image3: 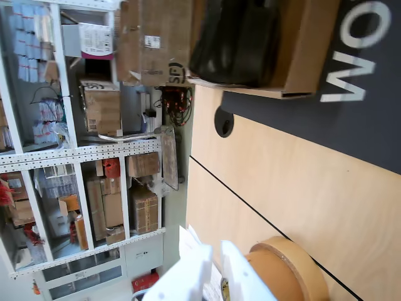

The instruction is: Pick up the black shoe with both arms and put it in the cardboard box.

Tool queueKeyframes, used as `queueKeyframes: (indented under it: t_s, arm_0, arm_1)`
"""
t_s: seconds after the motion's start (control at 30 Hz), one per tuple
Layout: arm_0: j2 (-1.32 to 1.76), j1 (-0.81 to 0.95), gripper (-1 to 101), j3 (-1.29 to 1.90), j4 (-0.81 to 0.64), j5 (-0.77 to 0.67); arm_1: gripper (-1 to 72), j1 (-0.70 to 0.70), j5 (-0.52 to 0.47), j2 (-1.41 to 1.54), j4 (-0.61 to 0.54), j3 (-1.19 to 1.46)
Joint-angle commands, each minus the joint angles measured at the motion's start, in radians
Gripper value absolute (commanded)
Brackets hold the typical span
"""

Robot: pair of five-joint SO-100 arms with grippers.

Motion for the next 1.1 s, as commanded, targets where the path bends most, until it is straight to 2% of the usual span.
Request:
queueKeyframes:
  t_s: [0.0,0.17,0.43,0.7,0.87,1.07]
  arm_0:
    - [0.095,-0.003,0,0.080,0.008,0.008]
    - [0.215,-0.015,0,0.186,0.009,0.037]
    - [0.380,-0.018,0,0.399,0.002,0.044]
    - [0.380,-0.052,0,0.534,-0.041,0.031]
    - [0.380,-0.121,0,0.693,-0.117,0.061]
    - [0.380,-0.160,0,0.888,-0.224,0.091]
  arm_1:
    - [-0.1,0.064,-0.014,0.179,-0.032,0.137]
    - [-0.1,0.135,-0.029,0.434,-0.101,0.348]
    - [-0.1,0.121,-0.064,0.718,-0.147,0.627]
    - [-0.1,0.095,-0.086,0.873,-0.230,0.907]
    - [-0.1,0.071,-0.098,0.894,-0.273,1.057]
    - [-0.1,0.031,-0.137,0.896,-0.397,1.307]
